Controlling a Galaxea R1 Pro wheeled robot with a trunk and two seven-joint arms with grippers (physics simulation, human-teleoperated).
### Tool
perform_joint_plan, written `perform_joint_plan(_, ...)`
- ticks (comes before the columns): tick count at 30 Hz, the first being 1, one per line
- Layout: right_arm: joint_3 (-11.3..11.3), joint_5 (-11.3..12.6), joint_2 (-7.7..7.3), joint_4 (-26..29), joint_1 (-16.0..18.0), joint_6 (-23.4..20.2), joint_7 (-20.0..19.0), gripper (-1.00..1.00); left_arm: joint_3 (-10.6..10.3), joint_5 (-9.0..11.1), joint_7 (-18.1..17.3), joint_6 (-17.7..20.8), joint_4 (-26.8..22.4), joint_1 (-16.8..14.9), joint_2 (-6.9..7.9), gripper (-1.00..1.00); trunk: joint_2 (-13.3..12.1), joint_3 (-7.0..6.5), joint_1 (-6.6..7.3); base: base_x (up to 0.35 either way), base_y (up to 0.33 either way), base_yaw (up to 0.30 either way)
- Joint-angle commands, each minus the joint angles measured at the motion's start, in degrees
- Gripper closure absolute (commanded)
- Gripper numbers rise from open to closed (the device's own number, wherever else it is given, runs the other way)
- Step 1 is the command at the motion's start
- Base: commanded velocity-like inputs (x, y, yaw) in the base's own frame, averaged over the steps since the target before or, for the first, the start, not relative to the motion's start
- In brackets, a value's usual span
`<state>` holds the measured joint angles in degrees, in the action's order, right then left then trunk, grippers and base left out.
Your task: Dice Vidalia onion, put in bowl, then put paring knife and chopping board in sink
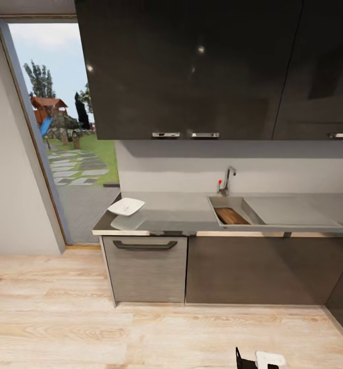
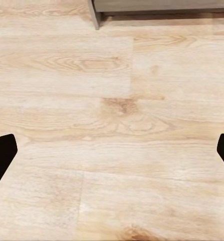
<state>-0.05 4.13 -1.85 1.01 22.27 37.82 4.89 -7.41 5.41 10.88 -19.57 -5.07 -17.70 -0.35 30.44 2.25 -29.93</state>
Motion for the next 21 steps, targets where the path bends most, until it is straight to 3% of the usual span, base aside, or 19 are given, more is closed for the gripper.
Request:
perform_joint_plan(1,0.05,0.42,0.00,-0.04,0.05,0.20,-0.15,-1.00,-0.50,0.57,0.20,-0.21,0.06,-0.06,0.00,-1.00,0.10,0.02,-0.03,0.000,0.000,0.000)
perform_joint_plan(6,0.05,0.39,-0.06,-0.04,0.05,-0.12,-0.21,-1.00,-0.50,0.62,0.20,-0.15,0.22,-0.06,0.00,-1.00,0.10,-0.31,-0.03,0.000,0.000,0.000)
perform_joint_plan(9,0.11,0.37,-0.47,-0.13,0.04,-2.57,-0.22,-1.00,-0.50,0.64,0.07,-0.17,2.73,-0.06,0.00,-1.00,0.10,-0.35,-0.03,0.000,0.000,0.000)
perform_joint_plan(12,0.17,0.36,-2.02,-0.20,-2.19,-12.02,-0.28,-1.00,-0.49,0.70,0.03,0.07,8.14,-0.06,0.37,-1.00,0.10,-0.35,-0.03,0.000,0.000,0.000)
perform_joint_plan(16,0.22,0.36,-2.97,-0.22,-7.65,-16.71,-0.54,-1.00,-0.43,0.80,-0.27,0.38,9.48,0.30,2.75,-1.00,0.10,-0.36,-0.03,0.000,0.000,0.000)
perform_joint_plan(18,0.23,0.36,-3.08,-0.26,-10.43,-17.49,-0.70,-1.00,-0.42,0.82,-1.63,0.58,9.68,2.19,3.39,-1.00,0.10,-0.36,-0.03,0.000,0.000,0.000)
perform_joint_plan(19,0.21,0.36,-3.17,-0.28,-12.22,-19.14,-0.77,-1.00,-0.42,0.82,-3.64,0.94,9.74,4.62,3.68,-1.00,0.10,-0.36,-0.03,0.000,0.000,0.000)
perform_joint_plan(21,0.11,0.45,-3.71,-0.24,-13.84,-26.31,-1.00,-1.00,-0.42,0.83,-7.04,1.33,9.79,8.80,3.90,-1.00,0.10,-0.36,-0.03,0.000,0.000,0.000)
